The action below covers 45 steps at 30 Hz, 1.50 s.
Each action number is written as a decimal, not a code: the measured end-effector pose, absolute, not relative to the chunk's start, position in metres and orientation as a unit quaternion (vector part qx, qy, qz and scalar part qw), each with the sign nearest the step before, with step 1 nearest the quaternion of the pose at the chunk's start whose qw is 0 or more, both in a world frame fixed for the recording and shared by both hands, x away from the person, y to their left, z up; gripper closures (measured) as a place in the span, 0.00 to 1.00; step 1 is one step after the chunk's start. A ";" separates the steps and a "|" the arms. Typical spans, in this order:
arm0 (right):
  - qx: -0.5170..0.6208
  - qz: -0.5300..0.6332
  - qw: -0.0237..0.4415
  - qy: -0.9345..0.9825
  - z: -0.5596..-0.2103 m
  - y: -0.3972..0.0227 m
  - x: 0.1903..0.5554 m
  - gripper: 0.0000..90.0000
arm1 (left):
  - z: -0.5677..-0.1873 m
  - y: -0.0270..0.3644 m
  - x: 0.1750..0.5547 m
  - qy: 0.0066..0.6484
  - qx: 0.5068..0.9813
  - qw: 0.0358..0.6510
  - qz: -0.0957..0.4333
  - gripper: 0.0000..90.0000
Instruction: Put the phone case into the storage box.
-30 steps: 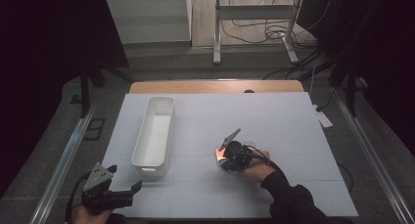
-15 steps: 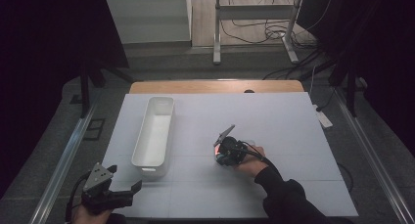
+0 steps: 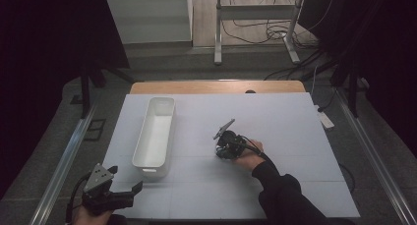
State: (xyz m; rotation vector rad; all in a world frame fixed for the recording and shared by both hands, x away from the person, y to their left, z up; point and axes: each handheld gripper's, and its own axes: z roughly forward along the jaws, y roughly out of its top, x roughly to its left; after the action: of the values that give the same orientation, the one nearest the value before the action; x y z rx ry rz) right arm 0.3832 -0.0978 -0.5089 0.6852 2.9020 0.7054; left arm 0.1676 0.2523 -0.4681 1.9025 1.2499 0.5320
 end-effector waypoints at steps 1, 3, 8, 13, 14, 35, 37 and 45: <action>0.224 0.230 0.040 0.946 -0.509 -0.097 0.385 0.99 | -0.468 0.252 0.168 0.492 0.749 0.391 0.209 0.03; 0.229 0.227 0.047 0.945 -0.509 -0.097 0.389 0.99 | -0.468 0.252 0.168 0.492 0.750 0.391 0.209 0.03; 0.241 0.226 0.053 0.943 -0.508 -0.097 0.397 0.99 | -0.468 0.252 0.168 0.492 0.750 0.391 0.209 0.03; 0.258 0.225 0.061 0.937 -0.508 -0.100 0.405 0.99 | -0.468 0.252 0.168 0.491 0.750 0.390 0.209 0.03; 0.260 0.225 0.062 0.937 -0.508 -0.101 0.406 0.99 | -0.468 0.252 0.168 0.491 0.750 0.390 0.209 0.03; 0.320 0.238 0.079 0.914 -0.509 -0.120 0.437 0.99 | -0.468 0.252 0.168 0.491 0.751 0.388 0.210 0.03; 0.321 0.238 0.079 0.913 -0.509 -0.120 0.437 0.99 | -0.468 0.252 0.168 0.490 0.752 0.388 0.210 0.03; 0.318 0.248 0.079 0.912 -0.501 -0.125 0.434 0.99 | -0.468 0.252 0.168 0.490 0.752 0.388 0.210 0.03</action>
State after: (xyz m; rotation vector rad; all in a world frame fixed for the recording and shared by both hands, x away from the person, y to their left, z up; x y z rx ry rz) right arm 0.4336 -0.1247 -0.5007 0.9513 2.7283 0.7426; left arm 0.1680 0.2516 -0.4683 1.9123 1.2475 0.5334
